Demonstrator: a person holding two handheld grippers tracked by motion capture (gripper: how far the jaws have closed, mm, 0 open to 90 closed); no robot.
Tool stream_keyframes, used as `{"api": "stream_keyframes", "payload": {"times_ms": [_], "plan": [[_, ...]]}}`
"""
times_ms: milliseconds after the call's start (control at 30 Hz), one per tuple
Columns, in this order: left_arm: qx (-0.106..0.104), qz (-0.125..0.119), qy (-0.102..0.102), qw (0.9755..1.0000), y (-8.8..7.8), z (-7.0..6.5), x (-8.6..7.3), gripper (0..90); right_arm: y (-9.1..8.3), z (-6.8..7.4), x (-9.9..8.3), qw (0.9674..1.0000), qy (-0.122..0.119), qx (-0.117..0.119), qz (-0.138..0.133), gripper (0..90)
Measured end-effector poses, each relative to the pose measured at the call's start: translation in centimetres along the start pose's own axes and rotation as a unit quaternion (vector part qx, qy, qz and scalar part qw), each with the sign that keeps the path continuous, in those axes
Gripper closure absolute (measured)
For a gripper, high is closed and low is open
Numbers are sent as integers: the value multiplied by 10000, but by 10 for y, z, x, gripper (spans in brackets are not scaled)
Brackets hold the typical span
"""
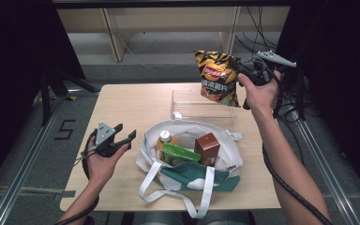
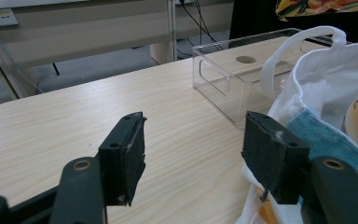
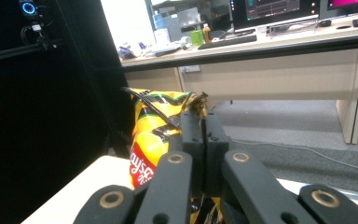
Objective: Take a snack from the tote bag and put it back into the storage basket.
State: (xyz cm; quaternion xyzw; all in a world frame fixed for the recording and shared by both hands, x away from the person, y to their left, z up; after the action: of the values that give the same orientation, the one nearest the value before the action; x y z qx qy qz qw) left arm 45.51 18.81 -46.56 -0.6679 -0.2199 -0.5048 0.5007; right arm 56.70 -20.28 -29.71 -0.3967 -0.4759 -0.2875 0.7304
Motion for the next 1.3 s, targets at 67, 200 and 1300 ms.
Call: {"api": "stream_keyframes", "payload": {"times_ms": [67, 200, 1300], "plan": [[-3, 0, 0, 10000, 0, 0, 0, 386, 2, 0, 0, 10000, 13, 20, -13, 900], [1, -2, -1, 10000, 0, -1, 0, 386, 5, -1, -1, 10000, -2, 18, 22, 900], [22, -22, -11, 10000, -2, 2, 0, 386, 28, -4, 3, 9998, 134, -33, 113, 900]]}}
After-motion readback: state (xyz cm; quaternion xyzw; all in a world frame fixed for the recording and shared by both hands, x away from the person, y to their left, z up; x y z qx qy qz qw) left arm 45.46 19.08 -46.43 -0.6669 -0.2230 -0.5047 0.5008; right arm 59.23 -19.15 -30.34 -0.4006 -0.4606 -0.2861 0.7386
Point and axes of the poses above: each handheld gripper's, and its own axes: y roughly forward along the jaws, x roughly out of its top, z roughly to its left, the point moved 6 cm from there along y, roughly forward along the jaws, and after that the axes turned 10 degrees about z, right-handed, at the moved point
